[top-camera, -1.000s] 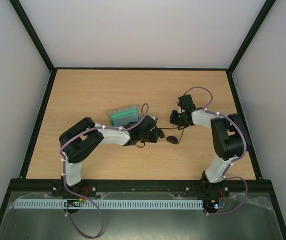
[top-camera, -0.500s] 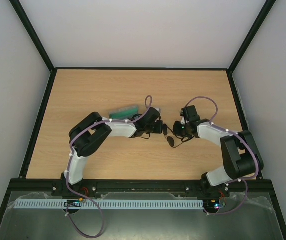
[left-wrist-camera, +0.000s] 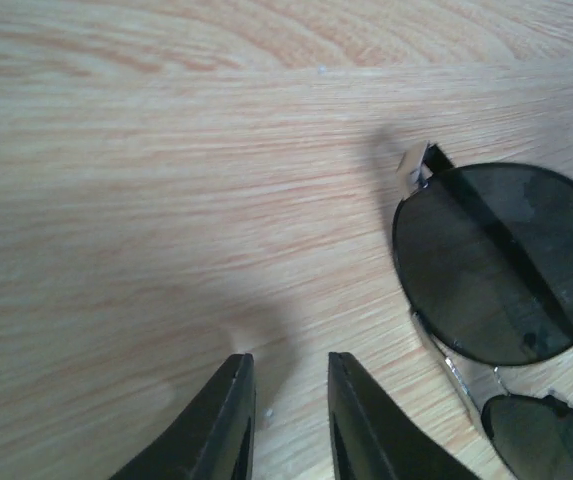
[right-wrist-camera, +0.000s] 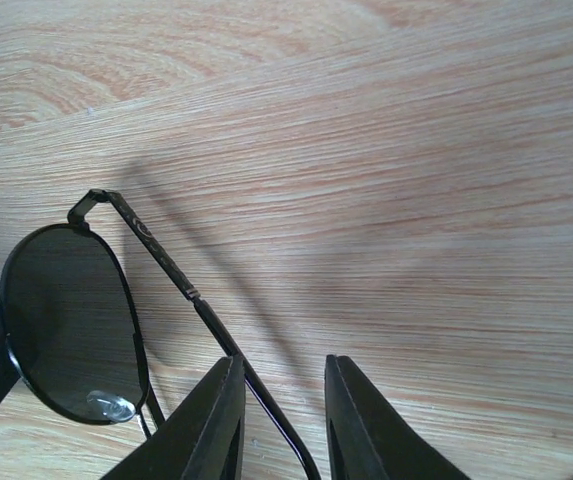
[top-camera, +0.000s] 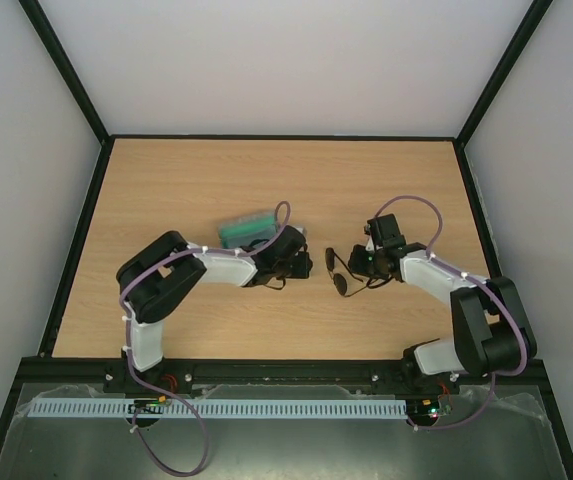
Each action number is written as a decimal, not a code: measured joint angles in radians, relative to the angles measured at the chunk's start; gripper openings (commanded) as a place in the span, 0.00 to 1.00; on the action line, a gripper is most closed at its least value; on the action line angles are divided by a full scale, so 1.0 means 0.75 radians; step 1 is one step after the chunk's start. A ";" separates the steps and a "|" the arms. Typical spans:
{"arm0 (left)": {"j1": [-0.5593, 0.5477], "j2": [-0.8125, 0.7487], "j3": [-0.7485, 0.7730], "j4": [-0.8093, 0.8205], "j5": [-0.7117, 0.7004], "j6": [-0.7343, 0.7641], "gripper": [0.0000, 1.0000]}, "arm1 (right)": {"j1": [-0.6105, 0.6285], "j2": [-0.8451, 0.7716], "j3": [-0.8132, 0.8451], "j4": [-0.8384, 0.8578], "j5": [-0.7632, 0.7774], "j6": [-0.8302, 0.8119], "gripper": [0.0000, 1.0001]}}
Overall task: Organize the sunglasses
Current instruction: Fold the sunglasses at the center of the board.
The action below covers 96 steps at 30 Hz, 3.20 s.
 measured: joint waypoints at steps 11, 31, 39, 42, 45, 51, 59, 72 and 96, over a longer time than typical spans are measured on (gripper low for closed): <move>-0.038 0.060 0.001 0.127 0.056 -0.042 0.02 | 0.001 0.101 -0.004 0.027 -0.056 0.005 0.13; -0.040 0.185 0.182 0.104 0.087 -0.037 0.02 | 0.054 0.188 0.056 0.071 -0.140 0.035 0.14; -0.028 0.181 0.161 0.129 0.091 -0.036 0.02 | 0.055 -0.005 0.124 -0.096 0.052 0.015 0.21; -0.028 0.179 0.158 0.131 0.091 -0.033 0.02 | 0.055 -0.084 0.161 -0.149 0.097 0.013 0.21; -0.019 0.161 0.136 0.129 0.092 -0.031 0.02 | 0.056 -0.182 0.142 -0.194 0.099 0.021 0.21; 0.038 0.108 0.072 0.118 0.095 -0.018 0.02 | 0.218 -0.428 0.045 -0.304 0.112 0.150 0.25; 0.142 0.072 0.031 0.122 0.125 -0.012 0.03 | 0.401 -0.763 -0.192 -0.387 0.162 0.463 0.25; 0.151 0.072 0.031 0.171 0.232 -0.011 0.03 | 0.448 -0.765 -0.362 -0.473 0.291 0.735 0.15; 0.083 0.264 0.288 0.095 0.255 0.024 0.03 | 0.217 -0.191 -0.155 -0.222 0.391 0.491 0.12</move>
